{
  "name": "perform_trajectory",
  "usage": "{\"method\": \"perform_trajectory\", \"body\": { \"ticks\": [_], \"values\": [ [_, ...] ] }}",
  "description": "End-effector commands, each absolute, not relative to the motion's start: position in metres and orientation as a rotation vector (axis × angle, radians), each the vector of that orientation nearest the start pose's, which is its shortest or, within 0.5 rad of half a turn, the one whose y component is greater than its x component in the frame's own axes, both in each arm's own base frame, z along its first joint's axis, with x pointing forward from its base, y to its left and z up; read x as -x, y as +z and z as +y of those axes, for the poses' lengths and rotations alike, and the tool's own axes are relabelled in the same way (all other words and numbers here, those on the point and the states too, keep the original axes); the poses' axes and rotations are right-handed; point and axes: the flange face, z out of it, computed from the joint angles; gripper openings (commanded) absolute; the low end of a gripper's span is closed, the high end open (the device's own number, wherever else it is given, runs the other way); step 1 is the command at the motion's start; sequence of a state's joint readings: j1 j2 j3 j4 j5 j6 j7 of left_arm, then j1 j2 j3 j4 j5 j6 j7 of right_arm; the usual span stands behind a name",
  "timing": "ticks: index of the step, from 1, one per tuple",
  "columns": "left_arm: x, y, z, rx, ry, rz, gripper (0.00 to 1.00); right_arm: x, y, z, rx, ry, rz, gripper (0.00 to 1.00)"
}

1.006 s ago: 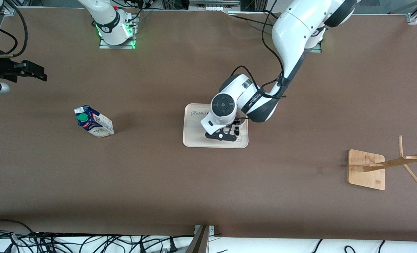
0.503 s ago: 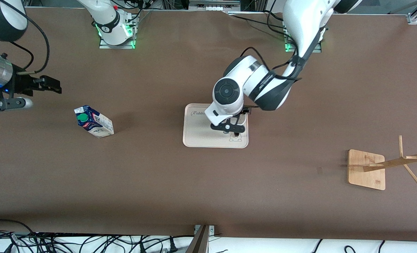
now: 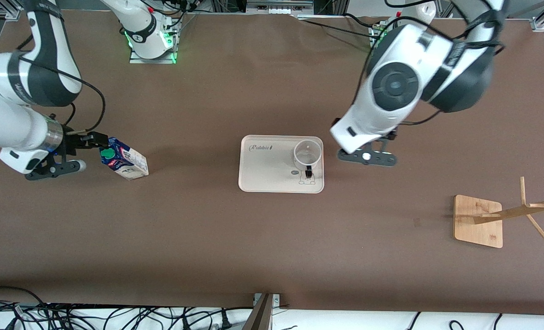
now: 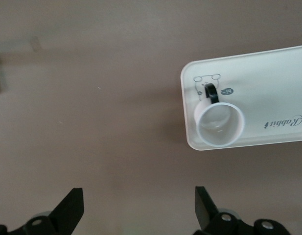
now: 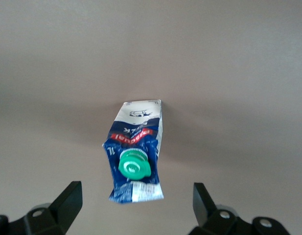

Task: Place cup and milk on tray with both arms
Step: 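Open the left gripper while the right gripper grasps the milk carton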

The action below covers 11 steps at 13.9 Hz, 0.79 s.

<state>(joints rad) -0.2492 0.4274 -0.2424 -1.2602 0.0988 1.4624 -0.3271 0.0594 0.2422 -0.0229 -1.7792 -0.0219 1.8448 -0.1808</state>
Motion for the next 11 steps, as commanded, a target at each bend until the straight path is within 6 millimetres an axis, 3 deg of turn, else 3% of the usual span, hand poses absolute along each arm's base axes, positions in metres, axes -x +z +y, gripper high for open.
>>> {"method": "perform_trajectory", "body": {
  "ticks": [1,4,6,7,8,9,11],
  "values": [
    [-0.602,0.536,-0.21,3.009,0.29,0.246,1.0,-0.588,0.385,0.021,3.114,0.252,-0.432,1.0],
    [-0.604,0.561,-0.155,3.02,0.285,0.118,1.0,-0.578,0.355,0.021,3.106,0.263,-0.458,1.0],
    [-0.611,0.566,-0.115,3.035,0.28,0.037,1.0,-0.577,0.341,0.021,3.107,0.23,-0.477,1.0],
    [-0.612,0.576,-0.083,3.064,0.25,0.007,1.0,-0.575,0.335,0.021,3.111,0.199,-0.479,0.97],
    [-0.613,0.582,-0.073,3.097,0.216,0.069,1.0,-0.574,0.331,0.021,3.113,0.18,-0.48,0.82],
    [-0.61,0.582,-0.068,3.096,0.205,0.11,1.0,-0.574,0.329,0.021,3.112,0.187,-0.48,0.61],
    [-0.608,0.568,-0.049,3.097,0.132,0.166,1.0,-0.573,0.317,0.021,3.107,0.227,-0.479,0.34]
  ]
}}
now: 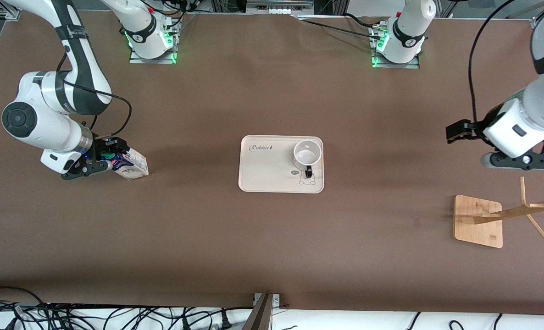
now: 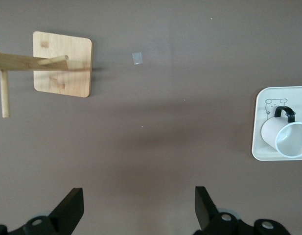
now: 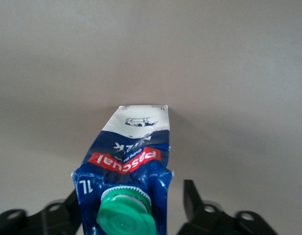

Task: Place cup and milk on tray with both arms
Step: 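Lift the carton with the right gripper while the left gripper withdraws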

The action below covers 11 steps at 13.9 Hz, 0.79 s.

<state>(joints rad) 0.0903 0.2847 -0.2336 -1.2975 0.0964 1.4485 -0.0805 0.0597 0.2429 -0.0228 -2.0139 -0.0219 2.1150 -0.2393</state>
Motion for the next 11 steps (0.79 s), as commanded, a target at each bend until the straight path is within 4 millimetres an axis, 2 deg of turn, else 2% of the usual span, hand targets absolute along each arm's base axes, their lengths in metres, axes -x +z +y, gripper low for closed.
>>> {"method": "perform_trajectory", "body": {
  "ticks": [1,2,4,6,9,11],
  "values": [
    [-0.61,0.559,-0.031,3.096,0.073,0.205,1.0,-0.574,0.317,0.021,3.107,0.228,-0.479,0.3],
    [-0.613,0.557,-0.02,3.094,0.04,0.224,1.0,-0.575,0.321,0.021,3.109,0.218,-0.477,0.3],
    [-0.612,0.557,-0.013,3.117,0.034,0.194,1.0,-0.58,0.331,0.028,3.109,0.196,-0.486,0.3],
    [-0.605,0.555,-0.017,3.113,0.053,0.177,1.0,-0.585,0.345,0.032,3.108,0.188,-0.486,0.3],
    [-0.607,0.557,-0.012,3.116,0.061,0.168,1.0,-0.594,0.382,0.058,3.094,0.238,-0.493,0.3],
    [-0.61,0.556,-0.012,3.114,0.077,0.163,1.0,-0.596,0.408,0.092,3.108,0.257,-0.432,0.31]
  ]
}}
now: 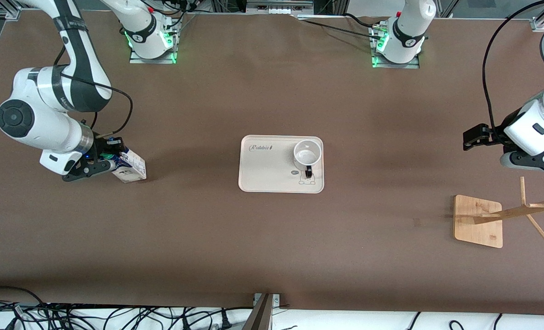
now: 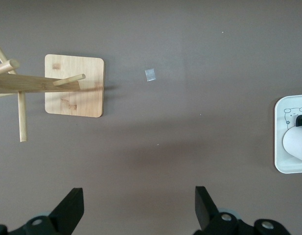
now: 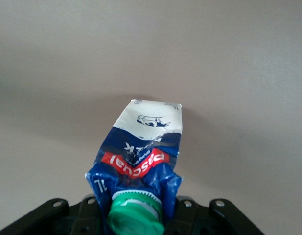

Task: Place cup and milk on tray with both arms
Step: 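Lift the carton with the right gripper while the left gripper withdraws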

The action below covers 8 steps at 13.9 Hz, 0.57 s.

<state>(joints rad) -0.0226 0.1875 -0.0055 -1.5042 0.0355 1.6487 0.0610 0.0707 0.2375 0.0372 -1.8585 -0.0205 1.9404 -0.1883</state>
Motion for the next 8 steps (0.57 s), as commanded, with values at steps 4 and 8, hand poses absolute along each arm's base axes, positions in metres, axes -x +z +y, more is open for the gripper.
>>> {"method": "perform_trajectory", "body": {
  "ticks": [4,8],
  "values": [
    [-0.607,0.555,-0.014,3.112,0.116,0.161,1.0,-0.591,0.442,0.195,3.156,0.185,-0.242,0.32],
    [-0.605,0.556,0.002,3.106,0.169,0.122,1.0,-0.576,0.434,0.285,3.025,0.243,-0.063,0.32]
  ]
}}
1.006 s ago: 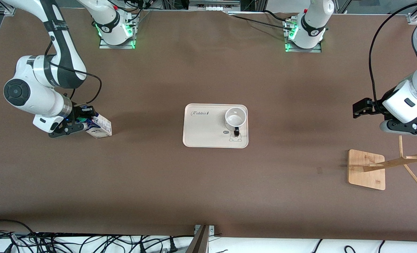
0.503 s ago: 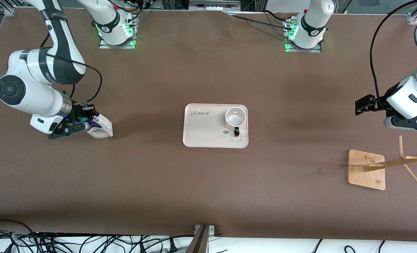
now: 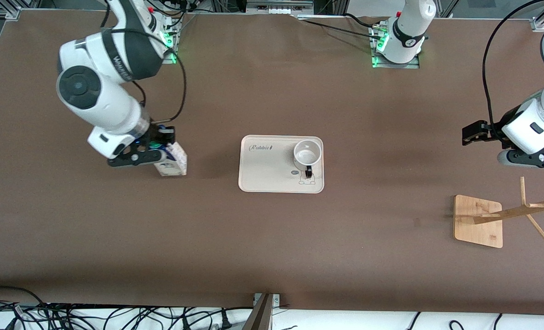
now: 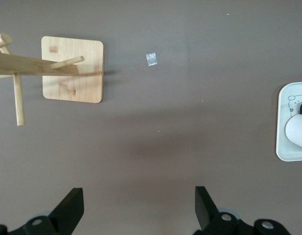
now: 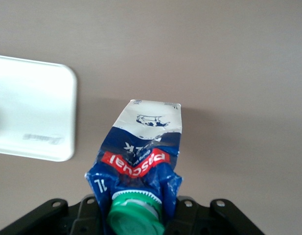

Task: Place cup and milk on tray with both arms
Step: 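Lift the carton with the right gripper while the left gripper withdraws, then lower the milk carton onto the tray beside the mug, right gripper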

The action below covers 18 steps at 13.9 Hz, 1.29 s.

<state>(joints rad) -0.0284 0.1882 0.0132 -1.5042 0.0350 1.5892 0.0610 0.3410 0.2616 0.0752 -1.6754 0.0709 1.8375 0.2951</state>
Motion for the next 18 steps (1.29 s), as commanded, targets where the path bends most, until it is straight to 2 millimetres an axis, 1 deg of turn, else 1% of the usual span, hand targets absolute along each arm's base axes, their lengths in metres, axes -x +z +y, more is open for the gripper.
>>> {"method": "perform_trajectory", "body": {
  "ticks": [1,2,3,4,6,7,9,11,13,14,15,16,17,18],
  "values": [
    [-0.602,0.567,0.003,3.095,0.183,0.122,1.0,-0.578,0.427,0.306,2.969,0.272,-0.036,0.32],
    [-0.598,0.581,0.005,3.059,0.211,0.132,1.0,-0.58,0.422,0.325,2.924,0.289,-0.044,0.32],
    [-0.594,0.594,0.004,3.012,0.23,0.159,1.0,-0.578,0.413,0.345,2.907,0.299,-0.066,0.32],
    [-0.592,0.595,0.0,3.008,0.251,0.219,1.0,-0.573,0.404,0.367,2.909,0.295,-0.082,0.32],
    [-0.593,0.597,0.003,3.029,0.244,0.238,1.0,-0.561,0.387,0.404,2.91,0.244,-0.106,0.32],
    [-0.593,0.595,0.007,3.084,0.246,0.226,1.0,-0.557,0.374,0.413,2.919,0.234,-0.122,0.32],
    [-0.593,0.596,0.024,3.162,0.234,0.176,1.0,-0.556,0.364,0.416,2.97,0.213,-0.177,0.32],
    [-0.593,0.595,0.022,3.171,0.233,0.182,1.0,-0.554,0.346,0.421,3.004,0.211,-0.233,0.32],
    [-0.593,0.595,0.022,3.168,0.234,0.182,1.0,-0.55,0.331,0.437,2.998,0.158,-0.268,0.32],
    [-0.593,0.596,0.023,3.17,0.231,0.177,1.0,-0.549,0.324,0.44,3.0,0.161,-0.274,0.32],
    [-0.592,0.598,0.025,3.181,0.201,0.171,1.0,-0.55,0.321,0.44,2.999,0.155,-0.272,0.32],
    [-0.594,0.602,0.021,3.17,0.151,0.181,1.0,-0.55,0.322,0.44,2.995,0.146,-0.267,0.32],
    [-0.595,0.602,0.015,3.167,0.142,0.195,1.0,-0.551,0.321,0.439,2.997,0.149,-0.264,0.33],
    [-0.596,0.602,0.015,3.171,0.136,0.195,1.0,-0.551,0.321,0.439,2.998,0.152,-0.257,0.36]
  ]
}}
